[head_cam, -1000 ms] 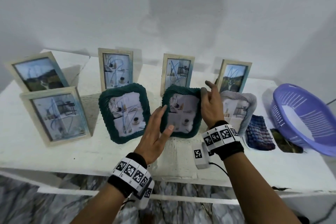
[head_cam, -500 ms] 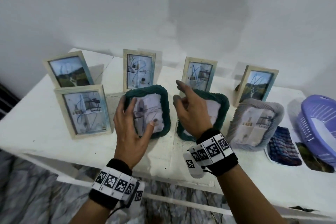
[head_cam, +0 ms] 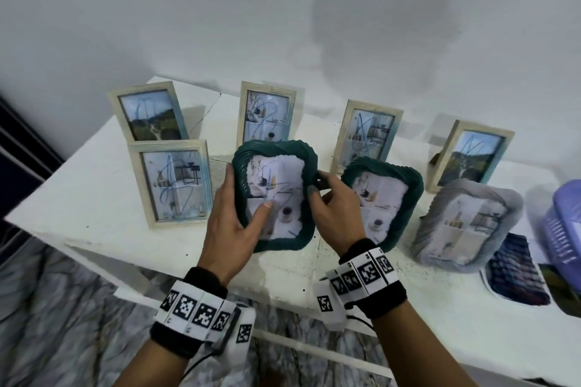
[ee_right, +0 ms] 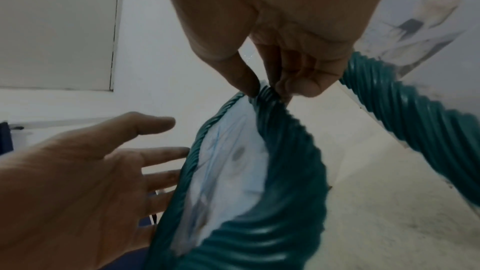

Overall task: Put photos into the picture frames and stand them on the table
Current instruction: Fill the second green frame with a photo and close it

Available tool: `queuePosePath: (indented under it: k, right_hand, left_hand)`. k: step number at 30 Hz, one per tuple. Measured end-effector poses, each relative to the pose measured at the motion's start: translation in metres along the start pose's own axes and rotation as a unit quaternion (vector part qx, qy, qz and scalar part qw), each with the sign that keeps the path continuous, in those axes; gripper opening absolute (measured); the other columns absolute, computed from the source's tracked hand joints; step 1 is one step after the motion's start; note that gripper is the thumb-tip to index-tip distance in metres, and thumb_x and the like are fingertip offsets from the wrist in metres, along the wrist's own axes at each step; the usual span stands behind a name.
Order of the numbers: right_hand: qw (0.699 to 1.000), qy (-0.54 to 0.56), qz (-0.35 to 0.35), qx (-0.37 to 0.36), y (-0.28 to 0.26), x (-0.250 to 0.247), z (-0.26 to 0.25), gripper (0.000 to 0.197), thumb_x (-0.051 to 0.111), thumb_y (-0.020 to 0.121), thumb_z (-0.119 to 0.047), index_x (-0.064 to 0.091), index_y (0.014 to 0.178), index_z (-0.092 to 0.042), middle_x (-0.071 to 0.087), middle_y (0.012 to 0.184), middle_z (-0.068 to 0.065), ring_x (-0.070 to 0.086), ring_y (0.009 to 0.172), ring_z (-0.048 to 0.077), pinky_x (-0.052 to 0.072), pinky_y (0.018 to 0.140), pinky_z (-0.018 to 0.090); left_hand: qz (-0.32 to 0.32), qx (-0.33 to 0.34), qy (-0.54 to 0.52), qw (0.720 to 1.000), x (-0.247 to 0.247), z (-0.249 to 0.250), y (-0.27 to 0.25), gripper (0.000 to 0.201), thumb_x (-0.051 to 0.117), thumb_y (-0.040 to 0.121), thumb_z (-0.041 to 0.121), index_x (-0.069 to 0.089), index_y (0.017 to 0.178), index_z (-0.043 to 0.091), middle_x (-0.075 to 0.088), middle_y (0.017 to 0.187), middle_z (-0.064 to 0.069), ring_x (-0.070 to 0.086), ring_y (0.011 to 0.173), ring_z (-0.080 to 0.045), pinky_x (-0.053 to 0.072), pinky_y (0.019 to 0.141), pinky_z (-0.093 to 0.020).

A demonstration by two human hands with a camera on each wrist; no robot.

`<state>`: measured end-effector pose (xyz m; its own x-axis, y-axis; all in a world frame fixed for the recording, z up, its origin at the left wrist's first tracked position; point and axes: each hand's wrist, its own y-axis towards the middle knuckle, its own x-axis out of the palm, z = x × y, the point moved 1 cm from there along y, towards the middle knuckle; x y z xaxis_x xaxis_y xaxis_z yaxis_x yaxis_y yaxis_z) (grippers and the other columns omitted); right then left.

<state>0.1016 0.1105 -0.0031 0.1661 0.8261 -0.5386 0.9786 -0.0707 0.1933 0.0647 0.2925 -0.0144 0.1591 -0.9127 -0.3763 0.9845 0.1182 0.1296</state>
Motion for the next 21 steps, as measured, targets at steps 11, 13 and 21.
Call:
queuePosePath:
  k: [11, 13, 21]
  right_hand:
    - [0.960, 0.265, -0.015, 0.090, -0.046, 0.005, 0.011, 0.024, 0.043, 0.102, -0.026, 0.047, 0.126, -0.024, 0.060, 0.124, -0.005, 0.059, 0.114, 0.006, 0.050, 0.097, 0.036]
    - [0.950, 0.295, 0.005, 0.099, -0.052, 0.008, 0.014, 0.024, 0.045, 0.102, -0.021, 0.049, 0.125, -0.021, 0.062, 0.122, -0.004, 0.061, 0.111, 0.006, 0.052, 0.089, 0.027]
    - [0.923, 0.369, -0.033, 0.102, -0.077, 0.011, -0.001, 0.037, 0.046, 0.099, -0.041, 0.053, 0.126, -0.016, 0.070, 0.113, -0.002, 0.066, 0.105, 0.015, 0.055, 0.080, 0.030]
  left_hand:
    - [-0.026, -0.063, -0.015, 0.998, -0.015, 0.022, -0.020, 0.054, 0.060, 0.083, 0.054, 0.040, 0.127, 0.032, 0.053, 0.111, 0.034, 0.054, 0.100, 0.021, 0.047, 0.096, -0.028]
    - [-0.064, -0.073, 0.037, 0.995, -0.008, 0.015, -0.025, 0.067, 0.059, 0.086, 0.057, 0.035, 0.141, 0.027, 0.048, 0.133, 0.021, 0.049, 0.125, 0.003, 0.037, 0.110, -0.030]
    - [-0.151, -0.094, -0.065, 0.982, 0.032, 0.000, -0.031, 0.118, 0.070, 0.057, 0.083, 0.015, 0.152, 0.039, 0.029, 0.156, 0.012, 0.031, 0.142, -0.008, 0.035, 0.114, -0.039]
